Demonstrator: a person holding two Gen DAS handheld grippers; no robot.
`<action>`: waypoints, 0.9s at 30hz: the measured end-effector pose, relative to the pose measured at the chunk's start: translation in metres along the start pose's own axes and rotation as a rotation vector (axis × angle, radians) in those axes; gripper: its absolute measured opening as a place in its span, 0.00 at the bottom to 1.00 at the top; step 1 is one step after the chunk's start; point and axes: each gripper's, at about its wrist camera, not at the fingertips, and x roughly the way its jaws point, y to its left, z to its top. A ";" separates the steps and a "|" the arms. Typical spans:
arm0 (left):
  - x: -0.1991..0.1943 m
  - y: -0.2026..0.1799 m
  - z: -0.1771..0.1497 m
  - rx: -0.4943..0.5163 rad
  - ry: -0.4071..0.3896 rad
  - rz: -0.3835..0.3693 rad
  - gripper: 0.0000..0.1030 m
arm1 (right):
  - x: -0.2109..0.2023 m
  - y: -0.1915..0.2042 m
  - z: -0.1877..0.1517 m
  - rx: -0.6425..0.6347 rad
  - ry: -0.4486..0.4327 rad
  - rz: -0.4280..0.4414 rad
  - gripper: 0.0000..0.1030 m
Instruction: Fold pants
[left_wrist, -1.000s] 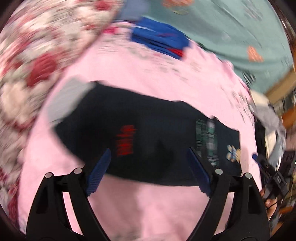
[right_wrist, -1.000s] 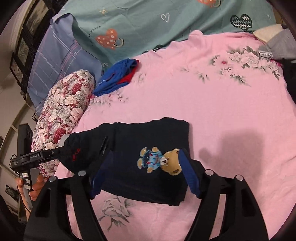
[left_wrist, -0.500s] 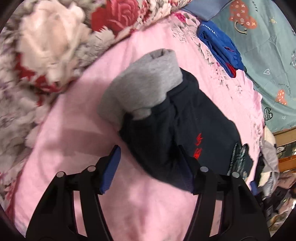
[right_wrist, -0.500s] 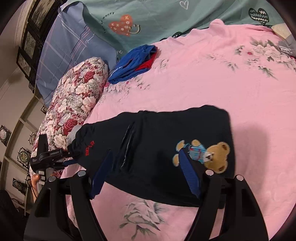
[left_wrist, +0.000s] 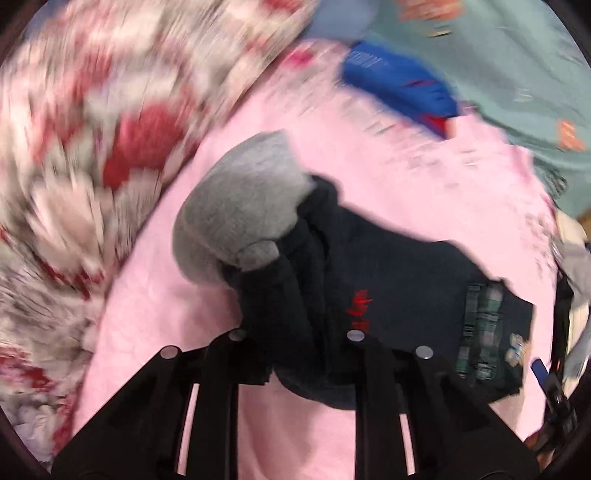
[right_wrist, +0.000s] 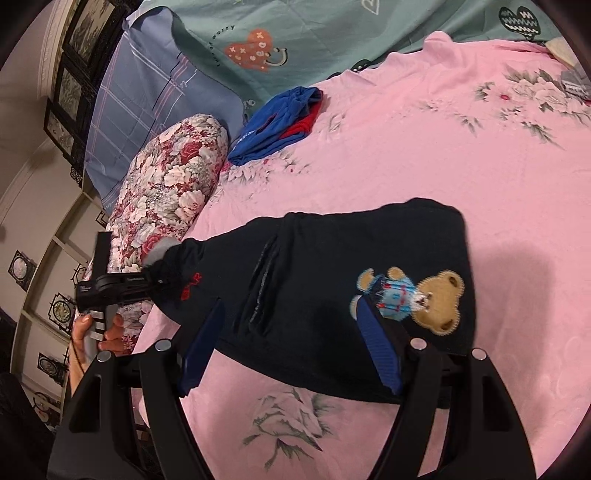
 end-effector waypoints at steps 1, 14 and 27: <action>-0.012 -0.013 0.000 0.038 -0.029 -0.006 0.17 | -0.006 -0.003 -0.001 0.005 -0.012 0.002 0.72; 0.033 -0.229 -0.067 0.542 0.231 -0.302 0.90 | -0.044 -0.041 -0.006 0.088 -0.101 -0.030 0.72; -0.016 -0.135 -0.036 0.313 0.009 -0.293 0.98 | -0.025 -0.049 0.009 0.246 -0.044 0.156 0.90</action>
